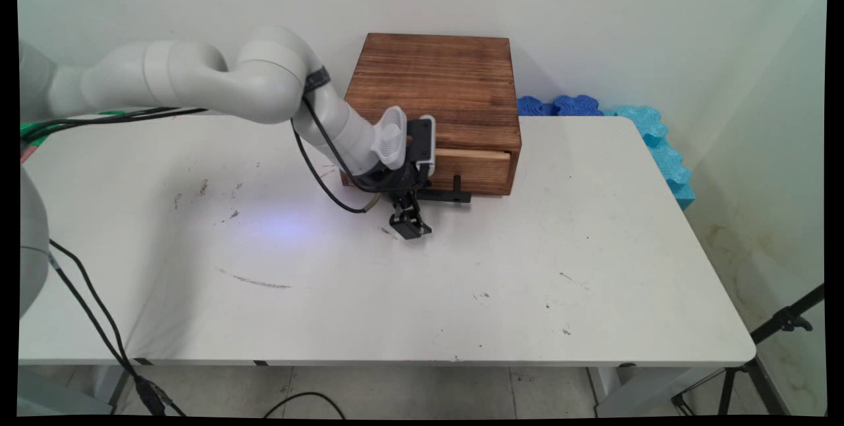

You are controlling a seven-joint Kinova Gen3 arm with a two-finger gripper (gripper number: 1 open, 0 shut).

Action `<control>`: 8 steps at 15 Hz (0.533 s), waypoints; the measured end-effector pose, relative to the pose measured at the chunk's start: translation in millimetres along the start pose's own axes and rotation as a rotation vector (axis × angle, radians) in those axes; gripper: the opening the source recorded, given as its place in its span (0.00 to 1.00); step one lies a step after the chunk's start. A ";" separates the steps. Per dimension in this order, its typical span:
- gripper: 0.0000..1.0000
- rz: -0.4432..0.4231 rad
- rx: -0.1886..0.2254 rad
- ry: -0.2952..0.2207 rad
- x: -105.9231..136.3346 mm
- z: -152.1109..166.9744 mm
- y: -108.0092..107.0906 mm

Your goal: Open the drawer

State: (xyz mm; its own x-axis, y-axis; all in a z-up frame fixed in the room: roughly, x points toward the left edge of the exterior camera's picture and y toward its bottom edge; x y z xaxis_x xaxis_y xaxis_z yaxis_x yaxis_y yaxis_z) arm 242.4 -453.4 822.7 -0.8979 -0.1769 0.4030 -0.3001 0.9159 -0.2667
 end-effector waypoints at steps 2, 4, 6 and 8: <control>1.00 -0.001 -0.003 -0.010 2.7 7.7 0.9; 1.00 -0.002 -0.005 -0.019 4.8 13.7 1.8; 1.00 -0.004 -0.007 -0.028 6.3 17.5 2.6; 1.00 -0.010 -0.009 -0.037 7.5 19.8 4.4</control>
State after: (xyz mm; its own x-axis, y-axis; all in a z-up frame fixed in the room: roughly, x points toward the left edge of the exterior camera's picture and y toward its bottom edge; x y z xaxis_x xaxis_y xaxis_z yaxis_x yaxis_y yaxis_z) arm 227.9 -457.8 807.2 -0.9064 -0.1989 0.3727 -0.3061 0.9173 -0.2548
